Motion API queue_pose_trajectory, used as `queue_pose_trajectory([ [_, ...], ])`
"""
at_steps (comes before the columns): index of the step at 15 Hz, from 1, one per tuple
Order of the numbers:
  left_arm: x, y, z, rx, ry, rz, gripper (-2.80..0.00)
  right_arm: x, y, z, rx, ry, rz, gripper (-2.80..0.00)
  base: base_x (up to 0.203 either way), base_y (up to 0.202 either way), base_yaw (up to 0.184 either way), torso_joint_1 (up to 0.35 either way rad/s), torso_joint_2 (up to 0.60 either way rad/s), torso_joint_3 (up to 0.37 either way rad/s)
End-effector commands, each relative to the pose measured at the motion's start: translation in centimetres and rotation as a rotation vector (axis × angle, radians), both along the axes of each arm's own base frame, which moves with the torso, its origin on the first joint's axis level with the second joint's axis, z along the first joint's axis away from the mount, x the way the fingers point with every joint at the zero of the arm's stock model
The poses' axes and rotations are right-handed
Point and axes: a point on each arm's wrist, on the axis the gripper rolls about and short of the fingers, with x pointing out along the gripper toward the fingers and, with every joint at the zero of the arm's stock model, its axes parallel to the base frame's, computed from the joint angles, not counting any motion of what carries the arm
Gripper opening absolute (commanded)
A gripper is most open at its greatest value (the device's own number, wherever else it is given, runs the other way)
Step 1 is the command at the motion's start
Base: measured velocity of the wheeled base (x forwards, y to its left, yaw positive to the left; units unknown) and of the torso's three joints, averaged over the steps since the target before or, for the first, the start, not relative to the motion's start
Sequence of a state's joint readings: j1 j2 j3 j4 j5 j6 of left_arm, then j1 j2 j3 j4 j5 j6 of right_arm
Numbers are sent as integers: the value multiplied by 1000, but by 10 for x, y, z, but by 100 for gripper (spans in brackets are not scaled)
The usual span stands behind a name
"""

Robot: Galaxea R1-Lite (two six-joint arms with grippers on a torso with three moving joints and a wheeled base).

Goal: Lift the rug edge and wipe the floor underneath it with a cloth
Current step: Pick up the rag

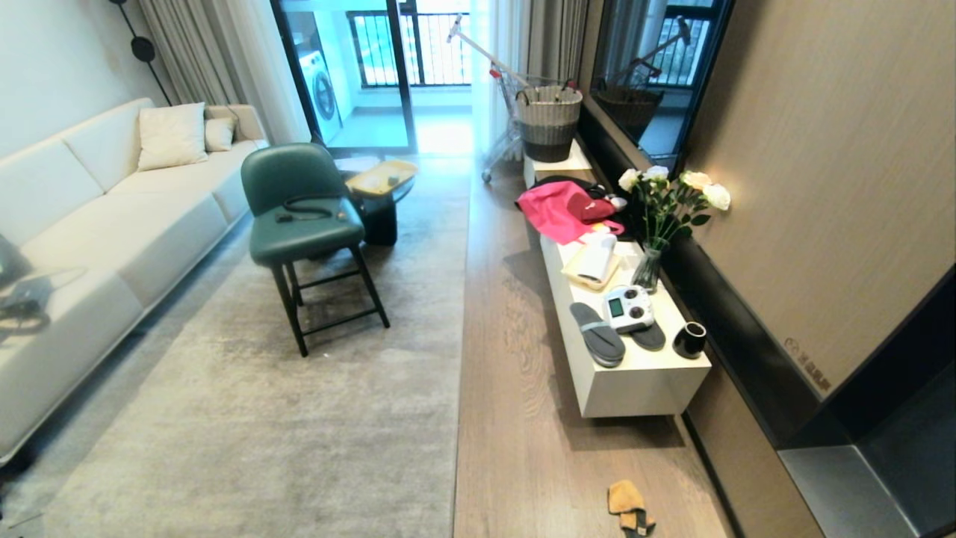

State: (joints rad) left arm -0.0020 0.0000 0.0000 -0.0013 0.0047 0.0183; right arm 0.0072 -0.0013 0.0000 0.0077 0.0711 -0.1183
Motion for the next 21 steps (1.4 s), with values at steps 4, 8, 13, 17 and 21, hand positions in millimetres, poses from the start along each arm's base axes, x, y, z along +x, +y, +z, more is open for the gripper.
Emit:
queue_pose_trajectory([
  [4,0,0,0,0,0,-1,-280,0,0,0,-1,1,1,-280,0,0,0,0,0,0],
  [8,0,0,0,0,0,0,-280,0,0,0,1,0,1,-280,0,0,0,0,0,0],
  [13,0,0,0,0,0,0,-280,0,0,0,0,0,1,-280,0,0,0,0,0,0],
  [17,0,0,0,0,0,-1,-280,0,0,0,0,1,1,-280,0,0,0,0,0,0],
  [21,0,0,0,0,0,-1,-280,0,0,0,0,0,1,-280,0,0,0,0,0,0],
])
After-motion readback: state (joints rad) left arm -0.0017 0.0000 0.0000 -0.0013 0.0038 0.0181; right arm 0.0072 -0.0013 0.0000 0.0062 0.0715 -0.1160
